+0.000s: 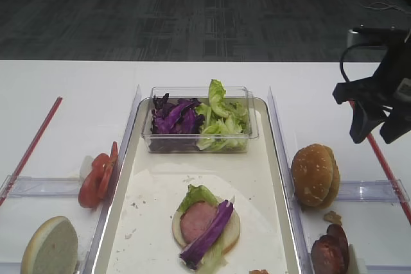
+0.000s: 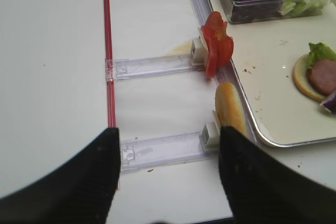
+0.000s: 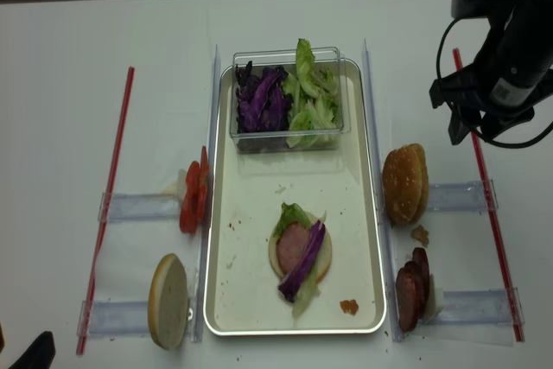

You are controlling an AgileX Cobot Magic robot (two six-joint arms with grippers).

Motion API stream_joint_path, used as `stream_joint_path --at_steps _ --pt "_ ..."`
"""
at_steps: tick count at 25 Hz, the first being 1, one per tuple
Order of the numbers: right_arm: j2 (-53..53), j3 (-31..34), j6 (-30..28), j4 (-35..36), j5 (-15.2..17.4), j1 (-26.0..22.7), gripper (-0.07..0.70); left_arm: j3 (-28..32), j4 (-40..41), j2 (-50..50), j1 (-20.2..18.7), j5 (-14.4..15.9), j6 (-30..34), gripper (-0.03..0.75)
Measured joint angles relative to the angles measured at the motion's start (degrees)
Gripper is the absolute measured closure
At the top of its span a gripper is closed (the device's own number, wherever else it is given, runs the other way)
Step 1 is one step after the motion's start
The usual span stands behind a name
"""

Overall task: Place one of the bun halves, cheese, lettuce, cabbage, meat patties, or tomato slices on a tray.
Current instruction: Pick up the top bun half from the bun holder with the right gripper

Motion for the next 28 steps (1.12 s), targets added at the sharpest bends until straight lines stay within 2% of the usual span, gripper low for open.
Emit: stream_joint_path --at_steps 6,10,13,21,28 --pt "0.6 0.0 -3.1 5.9 0.6 0.0 0.251 0.0 0.1 0.0 0.0 0.0 0.0 0.32" --pt "0.6 0.0 -3.5 6.5 1.5 0.5 0.251 0.0 0.1 0.0 0.0 0.0 0.0 0.32" --pt "0.6 0.0 -3.5 6.5 1.7 3.1 0.251 0.0 0.1 0.0 0.0 0.0 0.0 0.32" --pt "0.6 0.0 -1.7 7.4 -0.7 8.4 0.255 0.0 0.1 0.0 0.0 0.0 0.0 0.32" --pt "0.6 0.0 -1.1 7.9 -1.0 9.1 0.255 0.0 0.1 0.0 0.0 0.0 0.0 0.32"
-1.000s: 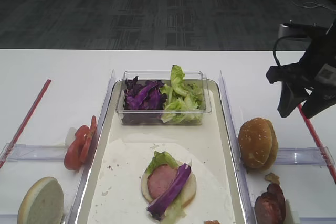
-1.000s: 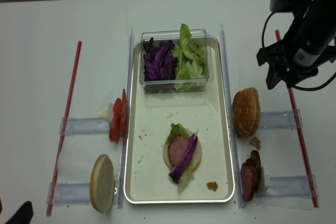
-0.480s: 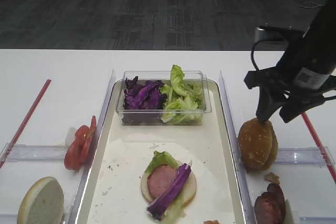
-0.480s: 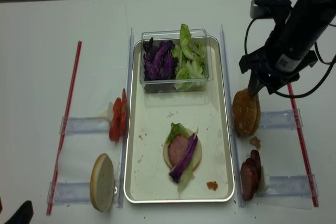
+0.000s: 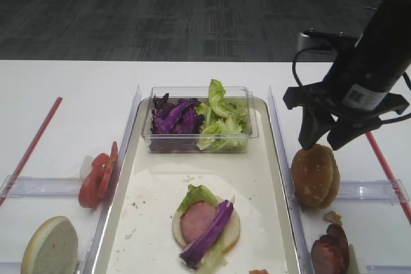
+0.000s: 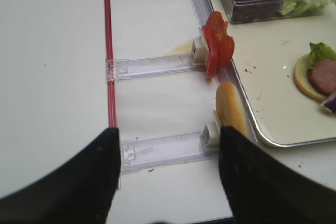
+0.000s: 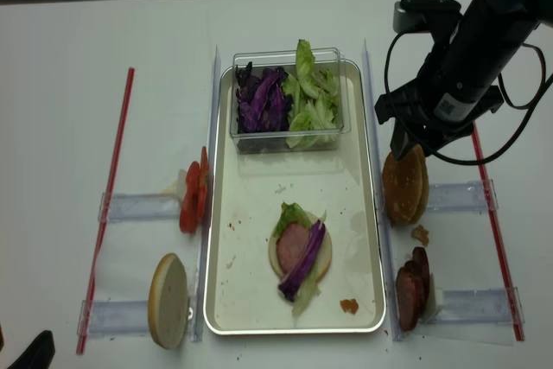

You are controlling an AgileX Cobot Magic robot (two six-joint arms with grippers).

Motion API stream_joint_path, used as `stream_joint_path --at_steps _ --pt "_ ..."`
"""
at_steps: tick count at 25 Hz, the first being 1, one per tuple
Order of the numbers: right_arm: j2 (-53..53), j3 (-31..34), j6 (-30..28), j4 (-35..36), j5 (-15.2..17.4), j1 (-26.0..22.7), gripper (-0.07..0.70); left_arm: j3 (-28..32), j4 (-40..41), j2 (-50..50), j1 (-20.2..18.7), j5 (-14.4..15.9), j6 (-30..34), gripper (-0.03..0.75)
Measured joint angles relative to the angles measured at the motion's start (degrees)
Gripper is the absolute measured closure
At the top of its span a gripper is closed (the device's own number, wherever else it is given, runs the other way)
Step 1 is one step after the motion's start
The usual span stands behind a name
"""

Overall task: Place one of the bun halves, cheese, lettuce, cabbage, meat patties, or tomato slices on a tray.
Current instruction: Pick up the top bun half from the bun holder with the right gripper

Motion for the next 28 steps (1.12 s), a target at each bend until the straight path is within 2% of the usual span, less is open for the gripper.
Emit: stream_joint_path --at_steps 13,19,28 --pt "2.3 0.0 0.1 2.7 1.1 0.0 0.259 0.0 0.0 0.0 0.0 0.0 0.0 0.32" --pt "2.3 0.0 0.1 3.0 2.7 0.0 0.261 0.0 0.0 0.0 0.0 0.0 0.0 0.32" --pt "2.3 0.0 3.0 2.5 3.9 0.0 0.262 0.0 0.0 0.0 0.0 0.0 0.0 0.32"
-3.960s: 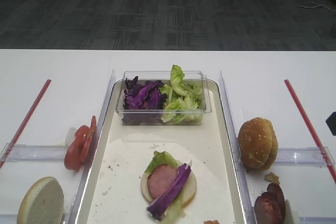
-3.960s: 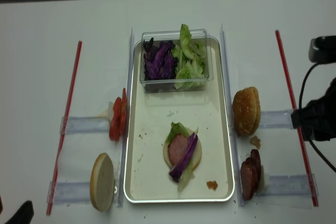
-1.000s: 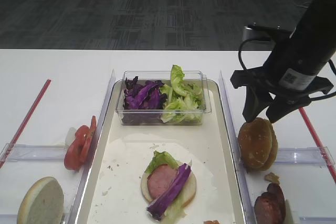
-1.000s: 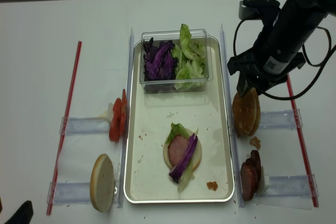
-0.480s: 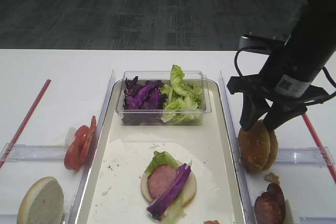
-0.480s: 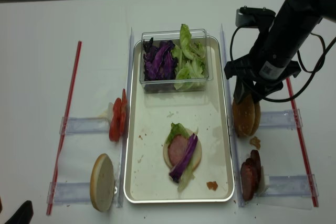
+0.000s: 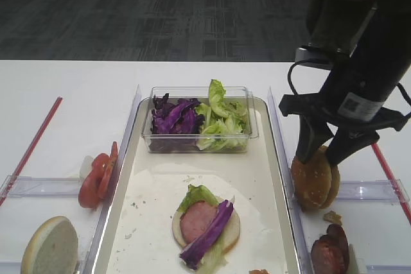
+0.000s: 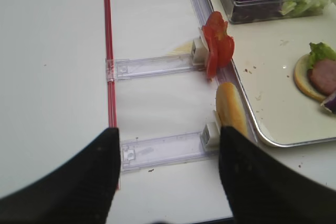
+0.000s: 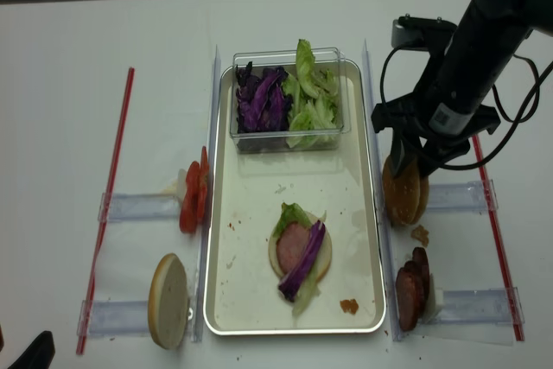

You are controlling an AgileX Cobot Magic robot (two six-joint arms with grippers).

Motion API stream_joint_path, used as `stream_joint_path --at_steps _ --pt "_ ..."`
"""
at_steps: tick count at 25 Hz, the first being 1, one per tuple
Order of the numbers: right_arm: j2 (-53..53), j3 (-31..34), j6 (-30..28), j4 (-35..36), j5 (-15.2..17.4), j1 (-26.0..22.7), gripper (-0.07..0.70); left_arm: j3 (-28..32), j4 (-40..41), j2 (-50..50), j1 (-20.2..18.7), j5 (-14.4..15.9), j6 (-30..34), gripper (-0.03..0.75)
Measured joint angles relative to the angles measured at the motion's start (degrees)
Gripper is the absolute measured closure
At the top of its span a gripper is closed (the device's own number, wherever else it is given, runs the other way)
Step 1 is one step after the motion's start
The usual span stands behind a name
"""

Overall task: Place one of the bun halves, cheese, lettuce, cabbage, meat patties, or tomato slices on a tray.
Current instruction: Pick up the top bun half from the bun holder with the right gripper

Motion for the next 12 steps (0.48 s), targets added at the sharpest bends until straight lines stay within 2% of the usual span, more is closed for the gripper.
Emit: stream_joint_path --at_steps 12 --pt "0.0 0.0 -1.1 2.2 0.8 0.0 0.262 0.0 0.0 0.0 0.0 0.0 0.0 0.32"
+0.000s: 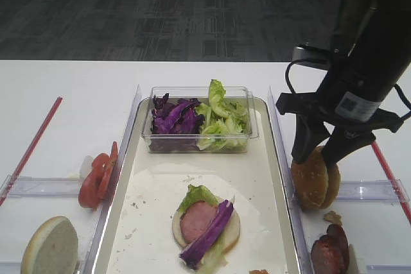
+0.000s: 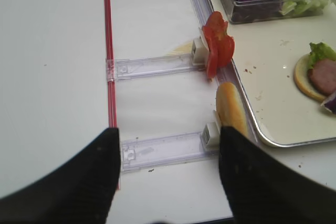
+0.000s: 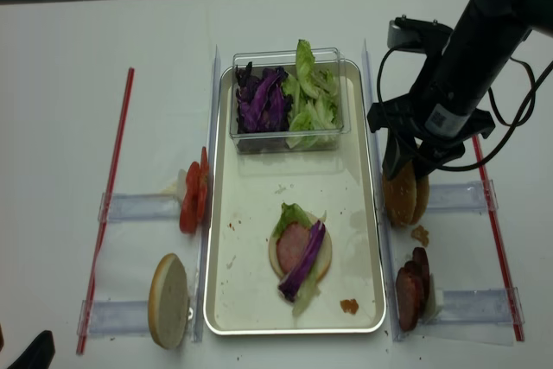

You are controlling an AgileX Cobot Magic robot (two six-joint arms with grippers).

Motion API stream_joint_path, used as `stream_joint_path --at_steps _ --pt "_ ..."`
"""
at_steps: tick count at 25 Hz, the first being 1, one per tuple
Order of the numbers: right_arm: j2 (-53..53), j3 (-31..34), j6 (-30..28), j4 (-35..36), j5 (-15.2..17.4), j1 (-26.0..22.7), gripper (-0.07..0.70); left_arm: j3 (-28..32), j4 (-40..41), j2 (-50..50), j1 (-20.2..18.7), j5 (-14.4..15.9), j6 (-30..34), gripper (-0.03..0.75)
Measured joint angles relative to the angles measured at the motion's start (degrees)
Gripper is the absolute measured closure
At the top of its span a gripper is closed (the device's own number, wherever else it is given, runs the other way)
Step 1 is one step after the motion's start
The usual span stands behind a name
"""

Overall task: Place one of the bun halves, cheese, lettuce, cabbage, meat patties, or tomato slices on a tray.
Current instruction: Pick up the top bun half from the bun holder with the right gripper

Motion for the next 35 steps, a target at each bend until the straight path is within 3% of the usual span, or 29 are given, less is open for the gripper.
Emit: stream_joint_path --at_steps 16,23,35 --pt "2.4 0.0 0.1 0.1 -0.8 0.0 0.265 0.0 0.0 0.0 0.0 0.0 0.0 0.32" --pt "3.0 -0.1 0.1 0.3 -0.3 0.0 0.351 0.0 0.0 0.0 0.0 0.0 0.0 0.32" --pt "3.9 -0.3 0.1 -0.6 0.4 0.0 0.363 0.0 0.0 0.0 0.0 0.0 0.0 0.32"
